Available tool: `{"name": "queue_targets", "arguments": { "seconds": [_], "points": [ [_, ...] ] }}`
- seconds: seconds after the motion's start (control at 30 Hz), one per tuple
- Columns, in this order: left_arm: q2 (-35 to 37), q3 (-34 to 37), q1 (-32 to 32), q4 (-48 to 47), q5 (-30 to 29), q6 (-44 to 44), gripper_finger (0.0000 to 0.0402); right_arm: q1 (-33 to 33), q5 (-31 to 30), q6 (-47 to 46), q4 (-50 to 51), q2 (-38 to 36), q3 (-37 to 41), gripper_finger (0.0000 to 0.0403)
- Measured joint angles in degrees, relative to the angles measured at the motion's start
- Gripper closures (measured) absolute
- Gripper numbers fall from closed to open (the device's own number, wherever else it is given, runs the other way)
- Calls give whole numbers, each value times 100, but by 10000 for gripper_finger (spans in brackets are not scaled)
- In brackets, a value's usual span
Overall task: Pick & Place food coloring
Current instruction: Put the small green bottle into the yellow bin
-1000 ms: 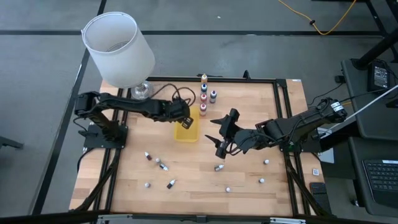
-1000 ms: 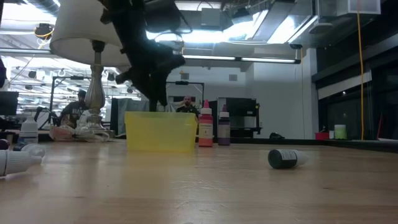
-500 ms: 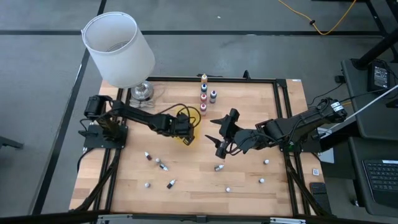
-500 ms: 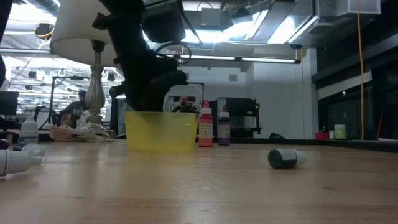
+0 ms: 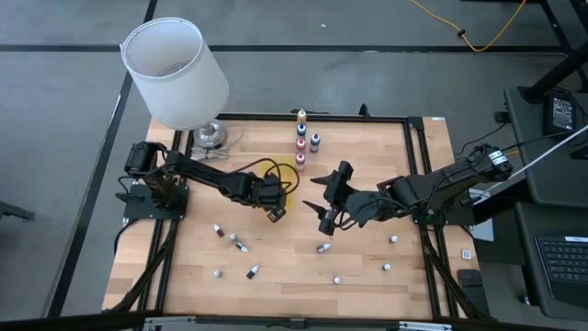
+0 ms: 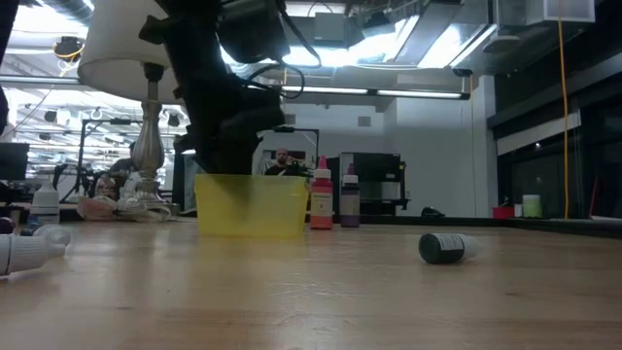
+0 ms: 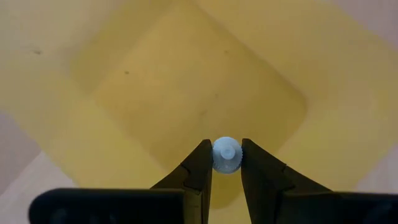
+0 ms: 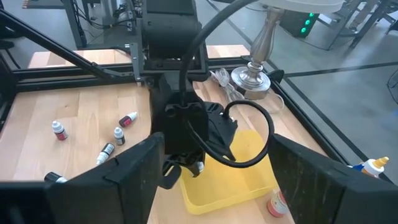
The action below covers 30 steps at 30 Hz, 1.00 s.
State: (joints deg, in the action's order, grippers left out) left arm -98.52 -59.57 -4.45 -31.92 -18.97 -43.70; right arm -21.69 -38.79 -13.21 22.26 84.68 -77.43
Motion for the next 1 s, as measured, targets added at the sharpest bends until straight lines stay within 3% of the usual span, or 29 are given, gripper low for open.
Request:
{"name": "queue_targets", "arguments": {
  "seconds": [0.63,1.0],
  "points": [
    [0,0,48,-306,263,284,340,0,3,4,60,0,0,116],
    [2,0,48,-299,560,225,280,1,2,-2,271,0,-2,116]
  ]
}}
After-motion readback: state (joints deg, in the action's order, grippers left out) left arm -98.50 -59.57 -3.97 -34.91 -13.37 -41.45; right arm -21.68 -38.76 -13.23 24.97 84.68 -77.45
